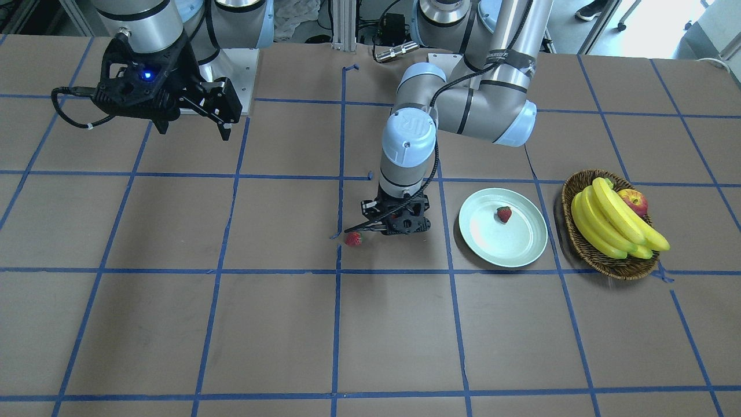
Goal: Collect all strawberries into plate
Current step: 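Carry the strawberry onto the plate and open the left gripper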
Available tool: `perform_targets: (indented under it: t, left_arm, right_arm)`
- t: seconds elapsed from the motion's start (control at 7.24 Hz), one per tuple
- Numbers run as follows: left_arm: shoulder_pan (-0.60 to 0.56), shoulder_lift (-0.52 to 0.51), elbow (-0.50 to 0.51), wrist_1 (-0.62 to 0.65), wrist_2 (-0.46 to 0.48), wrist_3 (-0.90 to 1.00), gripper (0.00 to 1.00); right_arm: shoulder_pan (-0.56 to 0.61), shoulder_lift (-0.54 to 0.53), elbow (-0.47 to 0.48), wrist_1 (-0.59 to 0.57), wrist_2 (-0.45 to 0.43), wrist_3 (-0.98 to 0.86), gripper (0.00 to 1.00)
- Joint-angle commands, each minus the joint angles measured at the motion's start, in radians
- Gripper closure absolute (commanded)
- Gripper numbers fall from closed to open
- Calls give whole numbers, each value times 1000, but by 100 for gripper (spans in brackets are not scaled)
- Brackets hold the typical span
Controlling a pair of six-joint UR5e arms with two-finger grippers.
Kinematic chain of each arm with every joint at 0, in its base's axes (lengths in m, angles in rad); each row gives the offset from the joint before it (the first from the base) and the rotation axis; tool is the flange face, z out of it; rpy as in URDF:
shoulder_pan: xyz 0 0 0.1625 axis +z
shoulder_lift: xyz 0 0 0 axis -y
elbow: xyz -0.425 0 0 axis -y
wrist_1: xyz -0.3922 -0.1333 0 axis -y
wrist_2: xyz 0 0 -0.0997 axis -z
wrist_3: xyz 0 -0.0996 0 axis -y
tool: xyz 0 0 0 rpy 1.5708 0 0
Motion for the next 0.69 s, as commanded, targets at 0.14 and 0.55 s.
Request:
perform_targets:
  t: [0.14, 0.55]
  left_arm:
    - [260, 89, 5, -183, 113, 352, 100]
    - [326, 111, -102, -164, 155, 437, 32]
  right_arm:
    - [0, -1, 0, 0, 0, 0, 0]
    - [0, -1, 2, 0, 0, 0, 0]
